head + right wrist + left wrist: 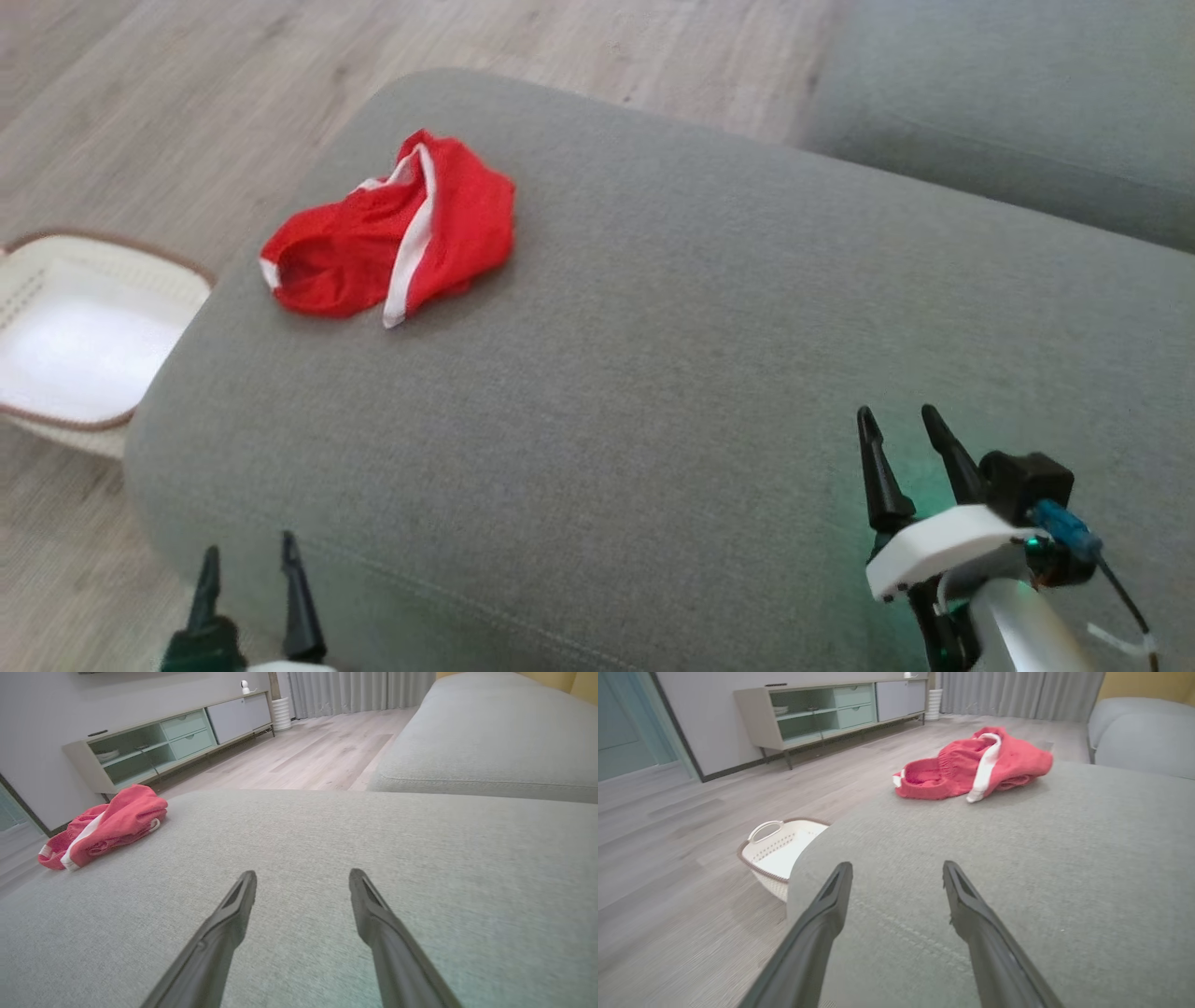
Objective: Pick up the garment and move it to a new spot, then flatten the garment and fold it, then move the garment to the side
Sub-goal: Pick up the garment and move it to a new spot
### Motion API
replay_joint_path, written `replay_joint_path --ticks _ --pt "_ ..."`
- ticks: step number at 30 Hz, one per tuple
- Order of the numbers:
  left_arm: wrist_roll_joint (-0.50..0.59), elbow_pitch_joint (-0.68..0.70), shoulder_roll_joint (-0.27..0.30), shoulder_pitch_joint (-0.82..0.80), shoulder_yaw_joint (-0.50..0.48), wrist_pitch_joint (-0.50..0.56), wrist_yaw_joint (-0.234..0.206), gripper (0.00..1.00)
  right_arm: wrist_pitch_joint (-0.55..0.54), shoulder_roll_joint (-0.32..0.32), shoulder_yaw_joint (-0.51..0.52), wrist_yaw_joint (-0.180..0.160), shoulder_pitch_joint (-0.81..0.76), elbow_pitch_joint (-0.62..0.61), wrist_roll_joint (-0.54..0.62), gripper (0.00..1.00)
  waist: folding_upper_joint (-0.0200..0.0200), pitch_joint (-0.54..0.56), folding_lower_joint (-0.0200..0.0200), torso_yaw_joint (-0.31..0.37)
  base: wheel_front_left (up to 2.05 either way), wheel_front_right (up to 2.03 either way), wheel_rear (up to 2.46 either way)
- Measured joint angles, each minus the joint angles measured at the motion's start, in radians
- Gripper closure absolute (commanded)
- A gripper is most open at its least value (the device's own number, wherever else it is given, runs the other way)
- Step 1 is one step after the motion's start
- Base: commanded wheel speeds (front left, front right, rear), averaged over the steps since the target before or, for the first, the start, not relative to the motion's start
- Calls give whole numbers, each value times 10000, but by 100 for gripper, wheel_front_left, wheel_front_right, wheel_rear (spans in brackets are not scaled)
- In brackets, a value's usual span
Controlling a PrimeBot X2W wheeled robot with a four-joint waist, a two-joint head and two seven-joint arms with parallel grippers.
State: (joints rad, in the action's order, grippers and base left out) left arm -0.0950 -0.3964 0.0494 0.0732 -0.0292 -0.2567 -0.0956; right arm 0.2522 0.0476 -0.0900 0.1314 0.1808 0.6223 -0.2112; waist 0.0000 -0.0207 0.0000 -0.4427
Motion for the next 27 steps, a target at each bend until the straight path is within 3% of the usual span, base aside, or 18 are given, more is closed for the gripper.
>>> replay_joint_path --ticks 9,18,27 --pt "-198 -224 169 -653 -1145 0 297 0 2 4 -255 0 478 -142 253 0 0 -830 1 166 0 0 0" --pt "-198 -1392 1198 -4040 -1647 0 1154 0 2 17 -157 0 1318 -546 1009 0 0 -2144 3 796 0 0 0" --pt "-403 -3649 1532 -6796 -1513 0 1937 0 4 36 -79 0 2064 -1035 1377 0 -1 -3425 3 1601 0 0 0"
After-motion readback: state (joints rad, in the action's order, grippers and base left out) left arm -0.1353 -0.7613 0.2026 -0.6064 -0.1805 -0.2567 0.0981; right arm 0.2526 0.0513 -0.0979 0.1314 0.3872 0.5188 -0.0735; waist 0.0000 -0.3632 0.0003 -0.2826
